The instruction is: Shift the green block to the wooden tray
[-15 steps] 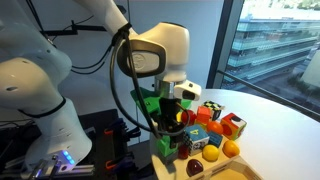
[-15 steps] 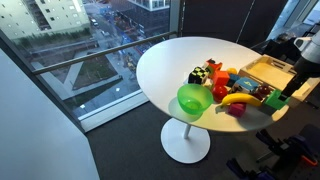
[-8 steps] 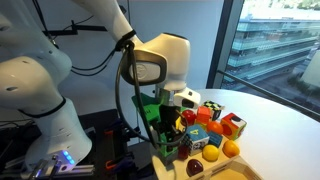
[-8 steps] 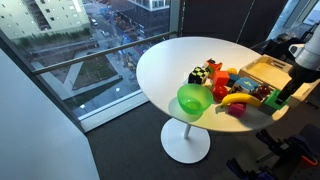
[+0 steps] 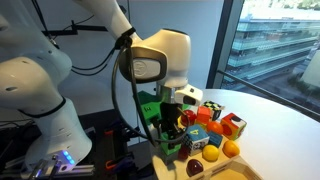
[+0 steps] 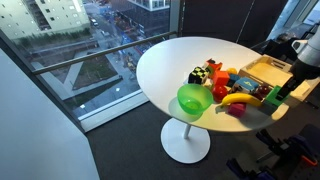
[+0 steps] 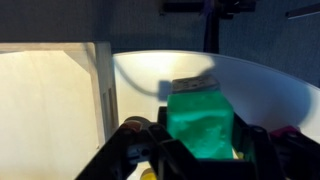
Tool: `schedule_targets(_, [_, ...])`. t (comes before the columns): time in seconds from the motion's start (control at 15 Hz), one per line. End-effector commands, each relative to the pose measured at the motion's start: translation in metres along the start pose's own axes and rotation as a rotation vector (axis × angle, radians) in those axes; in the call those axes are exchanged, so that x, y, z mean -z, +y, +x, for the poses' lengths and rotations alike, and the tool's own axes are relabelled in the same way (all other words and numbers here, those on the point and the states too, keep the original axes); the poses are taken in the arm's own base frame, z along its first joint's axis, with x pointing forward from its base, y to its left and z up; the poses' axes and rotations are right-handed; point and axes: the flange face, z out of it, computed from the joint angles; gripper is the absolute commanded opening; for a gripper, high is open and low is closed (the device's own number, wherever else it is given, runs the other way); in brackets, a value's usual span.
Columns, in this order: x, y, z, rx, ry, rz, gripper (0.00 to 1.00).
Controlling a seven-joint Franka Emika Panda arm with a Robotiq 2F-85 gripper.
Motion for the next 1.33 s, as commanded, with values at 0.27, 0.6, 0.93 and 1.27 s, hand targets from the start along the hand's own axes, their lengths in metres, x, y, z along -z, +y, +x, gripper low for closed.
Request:
schedule_targets(0.27, [0.030,0.054,-0.016,-0.173,0.053,-0.091,0.32])
schedule_targets(0.6, [0.024,0.094,-0.028,-0.293,0.036,-0.175,0.32])
schedule_targets(0.93, [0.018,0.123,-0.031,-0.390,0.033,-0.251,0.32])
schedule_targets(1.27, [0.012,0.132,-0.025,-0.435,0.033,-0.294,0.84])
